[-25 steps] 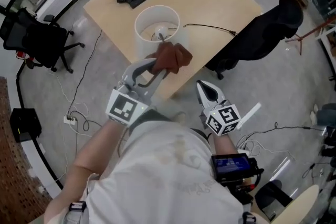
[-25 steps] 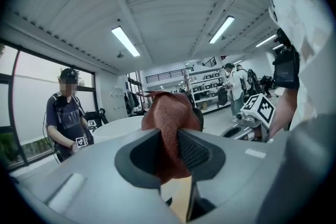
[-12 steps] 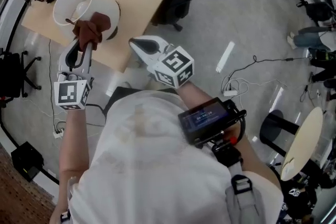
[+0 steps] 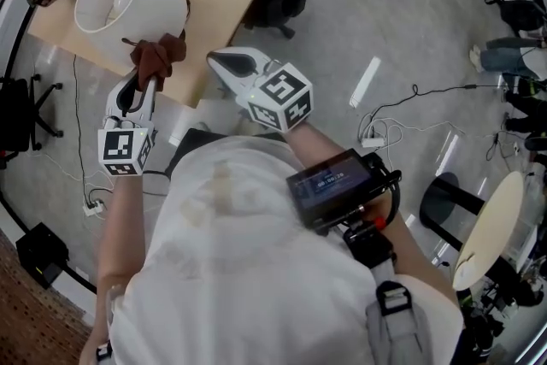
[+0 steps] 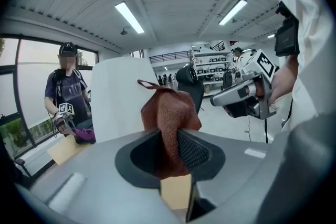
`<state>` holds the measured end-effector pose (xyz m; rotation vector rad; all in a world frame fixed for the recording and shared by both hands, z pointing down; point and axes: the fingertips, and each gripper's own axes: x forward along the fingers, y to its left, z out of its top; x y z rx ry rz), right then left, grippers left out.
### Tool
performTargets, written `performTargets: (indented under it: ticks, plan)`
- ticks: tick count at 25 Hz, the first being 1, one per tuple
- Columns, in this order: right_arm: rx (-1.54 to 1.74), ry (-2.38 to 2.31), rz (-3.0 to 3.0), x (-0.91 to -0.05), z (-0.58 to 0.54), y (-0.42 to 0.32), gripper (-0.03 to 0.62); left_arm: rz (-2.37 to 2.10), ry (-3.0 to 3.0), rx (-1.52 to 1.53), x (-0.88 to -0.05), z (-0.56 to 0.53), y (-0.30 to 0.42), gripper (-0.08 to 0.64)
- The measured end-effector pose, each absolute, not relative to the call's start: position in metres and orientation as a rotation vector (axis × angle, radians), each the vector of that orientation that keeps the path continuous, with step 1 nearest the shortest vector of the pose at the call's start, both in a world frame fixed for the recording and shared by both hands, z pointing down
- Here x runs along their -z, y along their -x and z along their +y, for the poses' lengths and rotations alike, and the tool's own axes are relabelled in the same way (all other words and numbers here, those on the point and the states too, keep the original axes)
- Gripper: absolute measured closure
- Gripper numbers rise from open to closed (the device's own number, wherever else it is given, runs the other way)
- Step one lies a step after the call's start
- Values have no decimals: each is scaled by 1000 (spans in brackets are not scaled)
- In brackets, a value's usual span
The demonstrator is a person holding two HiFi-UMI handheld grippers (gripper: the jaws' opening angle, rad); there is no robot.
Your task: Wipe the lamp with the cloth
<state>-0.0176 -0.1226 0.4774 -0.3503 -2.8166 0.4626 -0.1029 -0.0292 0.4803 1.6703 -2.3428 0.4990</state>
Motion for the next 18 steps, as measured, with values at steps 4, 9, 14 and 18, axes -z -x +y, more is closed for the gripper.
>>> performTargets:
  ticks: [4,9,14,18]
  plan:
    - [-465,385,-2831,-477,-125,28,578,-2488,-1643,-427,-436,-19,106,468]
    - [-507,412,-2825,-489,-143,22,578,-2752,-1539,-338,-373,-25,111,468]
    - [-519,442,-2825,-482,-134,28,578,-2861,-1420,-314,-350,-20,137,466]
    - [-520,446,-2830,-479,-129,32,578,-2780,-1410,-324,-377,-24,146,465]
